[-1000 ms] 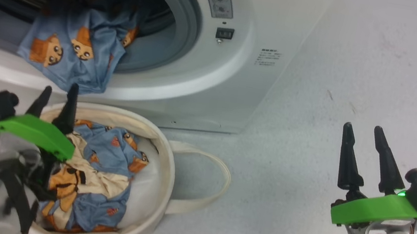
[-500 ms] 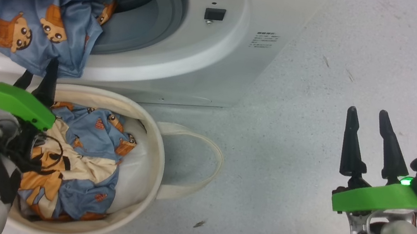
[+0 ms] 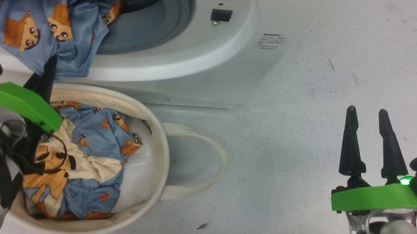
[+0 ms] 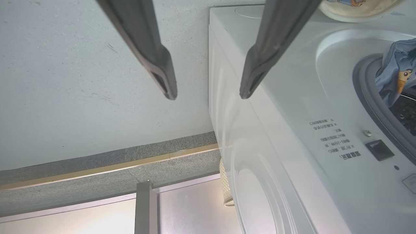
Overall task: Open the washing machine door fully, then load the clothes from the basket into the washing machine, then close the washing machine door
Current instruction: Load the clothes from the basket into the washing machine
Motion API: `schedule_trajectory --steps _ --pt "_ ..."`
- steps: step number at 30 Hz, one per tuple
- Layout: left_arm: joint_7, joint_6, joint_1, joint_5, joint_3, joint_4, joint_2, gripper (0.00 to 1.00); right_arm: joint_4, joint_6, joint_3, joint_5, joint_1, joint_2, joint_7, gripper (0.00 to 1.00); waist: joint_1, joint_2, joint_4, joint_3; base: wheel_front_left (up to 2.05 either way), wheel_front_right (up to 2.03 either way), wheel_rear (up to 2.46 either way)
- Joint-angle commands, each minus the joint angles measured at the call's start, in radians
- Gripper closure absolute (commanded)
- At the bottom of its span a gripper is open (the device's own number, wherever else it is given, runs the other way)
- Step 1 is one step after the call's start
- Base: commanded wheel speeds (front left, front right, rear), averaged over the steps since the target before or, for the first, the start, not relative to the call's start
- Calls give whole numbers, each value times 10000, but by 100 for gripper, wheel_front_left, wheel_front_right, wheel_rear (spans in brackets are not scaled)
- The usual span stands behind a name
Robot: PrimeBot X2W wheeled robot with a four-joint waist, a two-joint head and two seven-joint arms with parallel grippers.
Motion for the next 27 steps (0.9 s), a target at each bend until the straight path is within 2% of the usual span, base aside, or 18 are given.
schedule_trajectory --steps 1,4,10,18,22,27 --pt "-200 -57 -117 216 -35 -201 591 100 -256 73 180 2 -92 -51 -122 0 0 0 83 -85 0 0 0" --pt "-392 -57 -450 868 -677 -242 670 100 -228 73 175 39 -59 -62 -122 0 0 0 265 -120 0 0 0" --pt "-475 -27 -1572 1641 -421 -368 651 100 -201 73 311 63 -127 -26 -122 0 0 0 491 -49 0 0 0" --pt "-479 87 -2843 2958 -526 349 482 100 -259 73 249 12 -190 24 -122 0 0 0 43 336 0 0 0" --pt "-479 281 -3658 3543 -844 1026 504 100 -404 73 145 -33 -150 126 -122 0 0 0 -293 728 0 0 0" --pt "-480 823 -4642 4183 -1104 1476 555 100 -598 73 12 -100 -119 320 -122 0 0 0 -642 1297 0 0 0"
